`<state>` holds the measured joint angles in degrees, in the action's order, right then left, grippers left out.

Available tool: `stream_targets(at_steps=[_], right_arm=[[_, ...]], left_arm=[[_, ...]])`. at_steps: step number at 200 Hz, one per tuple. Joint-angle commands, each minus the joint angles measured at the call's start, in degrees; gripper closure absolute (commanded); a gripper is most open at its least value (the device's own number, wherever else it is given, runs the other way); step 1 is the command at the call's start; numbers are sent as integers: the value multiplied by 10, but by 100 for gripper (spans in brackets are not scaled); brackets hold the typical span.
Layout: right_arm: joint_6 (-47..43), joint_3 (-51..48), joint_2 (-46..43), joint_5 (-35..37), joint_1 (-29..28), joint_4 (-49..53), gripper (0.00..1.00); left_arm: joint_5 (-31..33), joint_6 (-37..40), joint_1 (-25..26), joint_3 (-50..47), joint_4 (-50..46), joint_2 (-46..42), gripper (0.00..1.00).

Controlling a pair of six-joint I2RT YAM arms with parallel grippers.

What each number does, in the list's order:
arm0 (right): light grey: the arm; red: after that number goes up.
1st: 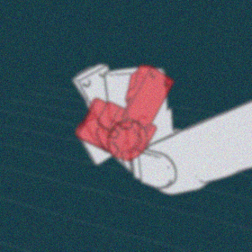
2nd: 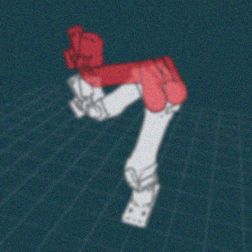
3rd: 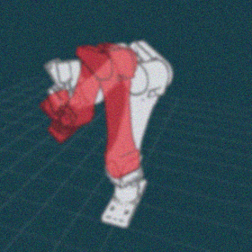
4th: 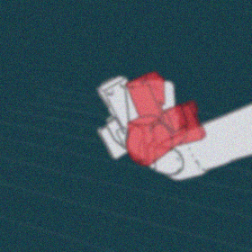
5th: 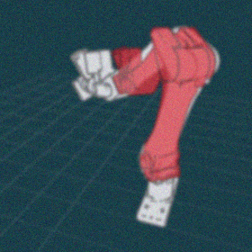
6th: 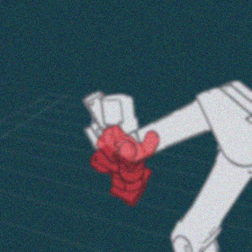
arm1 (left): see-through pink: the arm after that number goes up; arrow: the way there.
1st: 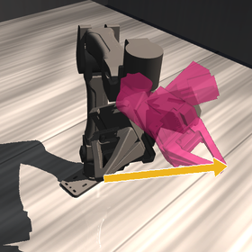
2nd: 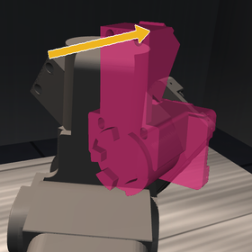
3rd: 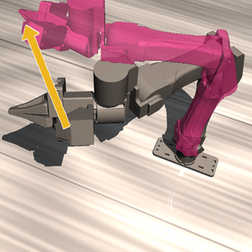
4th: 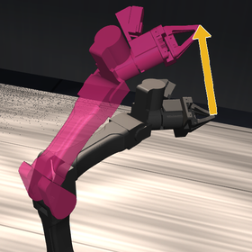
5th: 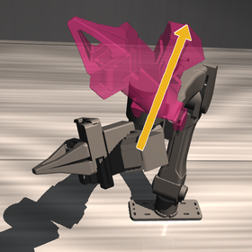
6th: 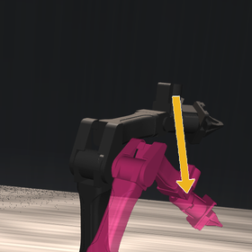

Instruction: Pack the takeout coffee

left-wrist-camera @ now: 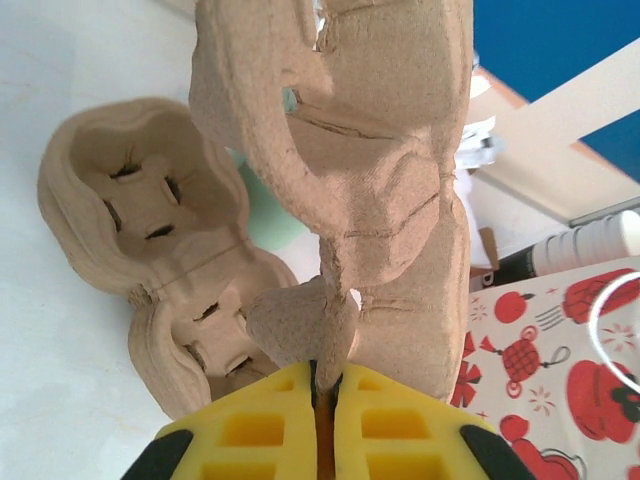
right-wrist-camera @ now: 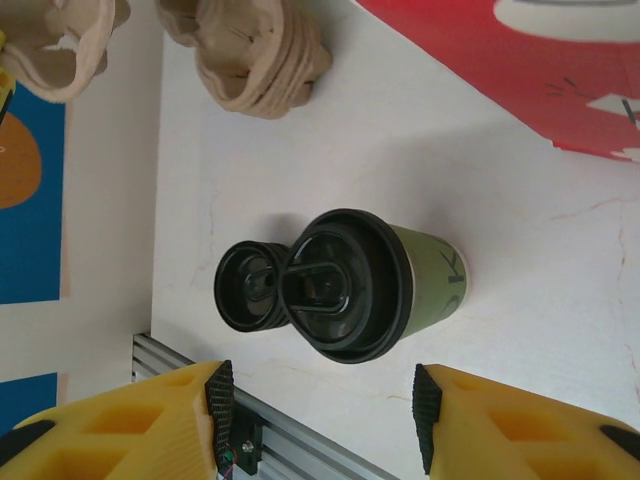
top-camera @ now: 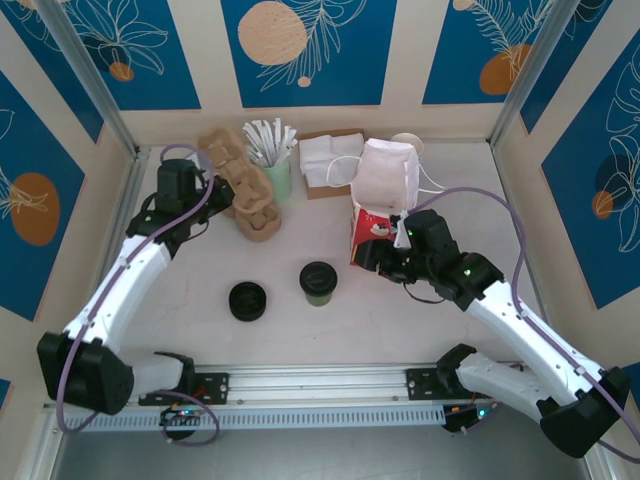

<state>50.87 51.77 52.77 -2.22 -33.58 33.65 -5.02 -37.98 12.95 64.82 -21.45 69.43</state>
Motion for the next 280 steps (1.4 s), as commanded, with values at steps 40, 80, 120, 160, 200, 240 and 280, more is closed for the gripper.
stream_targets(at_steps=[40, 80, 120, 160, 200, 240, 280], right_arm=[[-96, 62, -34, -40, 14, -24, 46], [-146, 101, -36, -75, 12, -73, 46], [-188, 136, -22, -167, 10, -130, 48], [-212, 178, 14, -205, -18, -135, 50], [-226, 206, 41, -200, -51, -140, 49], [-240, 229, 62, -201, -74, -136, 49], [-245, 247, 80, -207, -82, -136, 51]], left_arm=[[-56, 42, -7, 69, -87, -98, 91], [-185, 57, -2, 110, -111, -118, 90], [-298, 47, 3, 104, -81, -152, 88], [-356, 39, 20, 84, -49, -172, 87], [-364, 47, 49, 77, -47, -173, 87], [-360, 53, 80, 77, -42, -163, 86], [-348, 61, 113, 86, -39, -143, 86]])
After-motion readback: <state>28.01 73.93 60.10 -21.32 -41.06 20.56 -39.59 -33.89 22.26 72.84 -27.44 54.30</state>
